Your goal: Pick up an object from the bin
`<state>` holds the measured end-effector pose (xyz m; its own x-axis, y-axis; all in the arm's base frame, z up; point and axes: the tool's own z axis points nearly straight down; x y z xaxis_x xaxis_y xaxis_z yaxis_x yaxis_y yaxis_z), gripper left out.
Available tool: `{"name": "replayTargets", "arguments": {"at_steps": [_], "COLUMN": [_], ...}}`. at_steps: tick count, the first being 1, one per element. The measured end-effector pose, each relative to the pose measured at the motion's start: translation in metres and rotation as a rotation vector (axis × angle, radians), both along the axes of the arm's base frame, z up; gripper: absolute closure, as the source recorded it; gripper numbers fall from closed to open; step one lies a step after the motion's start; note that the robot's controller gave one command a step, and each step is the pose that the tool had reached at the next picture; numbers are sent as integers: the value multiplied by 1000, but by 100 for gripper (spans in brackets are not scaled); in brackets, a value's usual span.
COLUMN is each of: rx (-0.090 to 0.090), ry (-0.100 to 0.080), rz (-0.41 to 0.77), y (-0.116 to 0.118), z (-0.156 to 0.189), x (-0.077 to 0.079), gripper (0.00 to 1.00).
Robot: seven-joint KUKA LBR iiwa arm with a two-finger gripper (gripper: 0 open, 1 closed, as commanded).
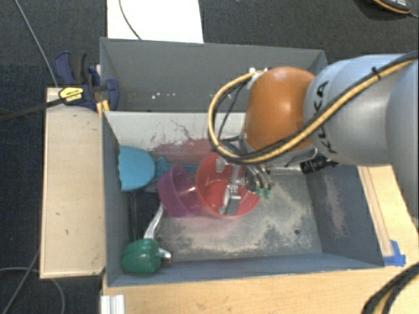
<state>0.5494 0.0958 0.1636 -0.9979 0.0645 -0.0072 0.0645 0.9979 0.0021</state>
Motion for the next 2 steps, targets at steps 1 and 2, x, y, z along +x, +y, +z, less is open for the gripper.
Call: {"name": "replayTargets", "arguments": {"at_steps": [1,2], "rx": [2,3], "ry": [-2,4], "rz": [-23,-67], "y": [9,4], "z": [-18,-30], "x": [10,9], "gripper": [0,0]}}
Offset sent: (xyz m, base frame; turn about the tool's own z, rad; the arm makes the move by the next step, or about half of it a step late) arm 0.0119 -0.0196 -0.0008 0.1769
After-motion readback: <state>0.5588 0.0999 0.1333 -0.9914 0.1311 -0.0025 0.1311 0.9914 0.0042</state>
